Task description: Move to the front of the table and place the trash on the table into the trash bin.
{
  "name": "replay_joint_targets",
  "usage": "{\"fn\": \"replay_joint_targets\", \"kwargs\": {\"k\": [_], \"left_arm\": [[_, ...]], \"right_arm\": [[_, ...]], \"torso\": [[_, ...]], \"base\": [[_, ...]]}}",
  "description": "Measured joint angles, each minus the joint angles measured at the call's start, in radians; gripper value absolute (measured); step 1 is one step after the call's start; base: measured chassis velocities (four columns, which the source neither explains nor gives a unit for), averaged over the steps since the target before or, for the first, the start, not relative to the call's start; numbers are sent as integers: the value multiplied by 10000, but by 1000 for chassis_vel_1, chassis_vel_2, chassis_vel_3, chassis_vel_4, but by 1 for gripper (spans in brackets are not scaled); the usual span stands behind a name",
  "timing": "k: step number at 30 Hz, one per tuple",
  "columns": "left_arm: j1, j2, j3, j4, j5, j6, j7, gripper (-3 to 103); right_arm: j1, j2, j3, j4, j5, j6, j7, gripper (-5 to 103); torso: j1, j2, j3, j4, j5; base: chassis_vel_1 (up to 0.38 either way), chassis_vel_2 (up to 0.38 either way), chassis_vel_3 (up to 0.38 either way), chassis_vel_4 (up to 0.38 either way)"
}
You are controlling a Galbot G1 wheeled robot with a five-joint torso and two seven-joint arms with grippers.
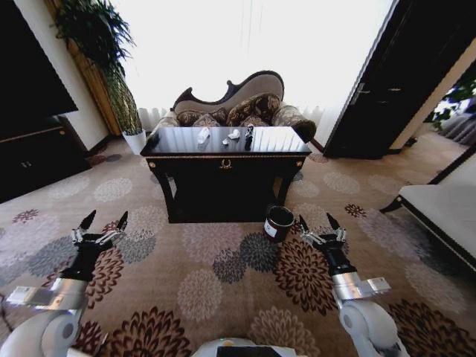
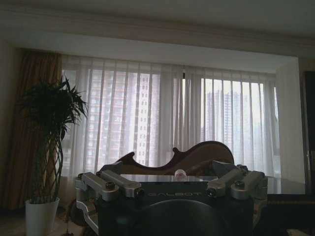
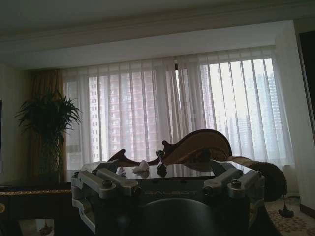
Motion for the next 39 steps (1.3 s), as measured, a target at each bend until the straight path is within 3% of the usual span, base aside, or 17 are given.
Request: {"fn": "replay_joint_targets", "kwargs": {"k": [15, 39], "left_arm": [[43, -67, -94, -87, -346, -324, 509, 100], [76, -215, -176, -190, -343, -351, 703, 100]], "right_arm": [[1, 16, 18, 2, 44, 6, -17, 100], [25, -43, 169, -25, 228, 40, -38, 100]], "torso": [[-1, 0, -1, -1, 1], [4, -2, 1, -1, 1]], "base": [[-227, 229, 225, -235], [-275, 276, 281, -278]]}}
